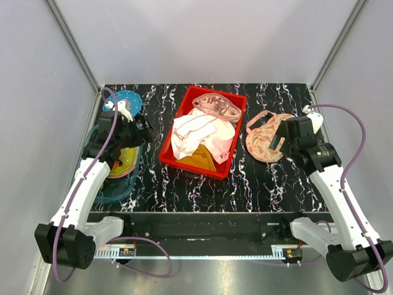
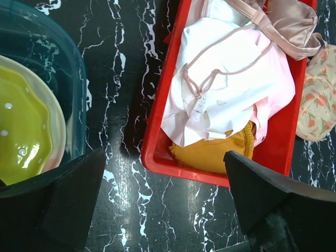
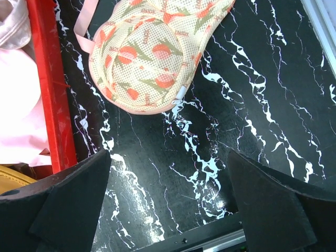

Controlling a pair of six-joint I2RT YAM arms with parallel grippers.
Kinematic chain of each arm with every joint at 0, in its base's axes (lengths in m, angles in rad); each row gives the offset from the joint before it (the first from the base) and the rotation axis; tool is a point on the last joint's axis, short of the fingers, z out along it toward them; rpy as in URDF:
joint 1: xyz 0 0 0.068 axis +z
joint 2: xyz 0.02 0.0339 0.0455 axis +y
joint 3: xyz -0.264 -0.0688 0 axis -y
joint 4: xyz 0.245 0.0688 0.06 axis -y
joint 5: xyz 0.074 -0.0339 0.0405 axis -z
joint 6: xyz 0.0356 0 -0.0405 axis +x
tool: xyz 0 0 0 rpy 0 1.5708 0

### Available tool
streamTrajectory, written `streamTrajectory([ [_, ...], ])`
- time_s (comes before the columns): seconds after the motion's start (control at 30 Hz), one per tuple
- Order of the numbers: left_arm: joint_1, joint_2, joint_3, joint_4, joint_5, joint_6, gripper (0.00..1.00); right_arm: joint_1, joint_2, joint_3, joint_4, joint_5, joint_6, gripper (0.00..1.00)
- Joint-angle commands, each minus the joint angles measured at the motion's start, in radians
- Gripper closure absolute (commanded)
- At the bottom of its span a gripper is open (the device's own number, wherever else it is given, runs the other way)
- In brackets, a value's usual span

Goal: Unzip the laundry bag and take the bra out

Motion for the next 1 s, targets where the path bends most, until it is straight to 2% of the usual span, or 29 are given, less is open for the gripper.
streamTrajectory([
  [0.0, 0.004, -0.011, 0.048, 0.04, 0.073, 0.029, 0.01, 0.002, 0.019, 0.002, 0.009, -0.022, 0.024, 0.0],
  [0.07, 0.001, 0.0, 0.068, 0.035, 0.105, 0.035, 0.01, 0.002, 0.028, -0.003, 0.011, -0.028, 0.017, 0.0],
  [0.17, -0.053, 0.041, 0.126, -0.018, 0.059, 0.061, 0.01, 0.0, 0.019, -0.044, 0.045, -0.048, 0.001, 0.0],
  [0.33, -0.253, 0.15, 0.254, -0.132, -0.021, 0.086, 0.01, -0.027, 0.018, -0.162, 0.147, -0.026, 0.007, 0.0],
  [0.37, -0.278, 0.173, 0.271, -0.132, -0.021, 0.069, 0.01, -0.05, 0.027, -0.175, 0.166, -0.052, 0.007, 0.0],
  [0.4, -0.325, 0.185, 0.277, -0.134, -0.018, 0.061, 0.01, -0.125, 0.036, -0.181, 0.201, -0.087, 0.007, 0.0],
  [0.5, -0.436, 0.242, 0.314, -0.138, -0.045, 0.043, 0.01, -0.261, 0.065, -0.228, 0.316, -0.331, 0.02, 0.0],
  [0.53, -0.462, 0.254, 0.321, -0.138, -0.051, 0.041, 0.01, -0.359, 0.09, -0.245, 0.344, -0.382, 0.03, 0.0],
  [0.63, -0.551, 0.323, 0.346, -0.135, -0.064, 0.014, 0.01, -0.45, 0.189, -0.255, 0.446, -0.512, 0.078, 0.0],
  [0.8, -0.68, 0.391, 0.39, -0.138, -0.07, -0.019, 0.01, -0.504, 0.378, -0.25, 0.587, -0.565, 0.141, 0.03],
  [0.97, -0.725, 0.409, 0.406, -0.14, -0.062, -0.035, 0.01, -0.53, 0.559, -0.256, 0.73, -0.582, 0.184, 0.19],
])
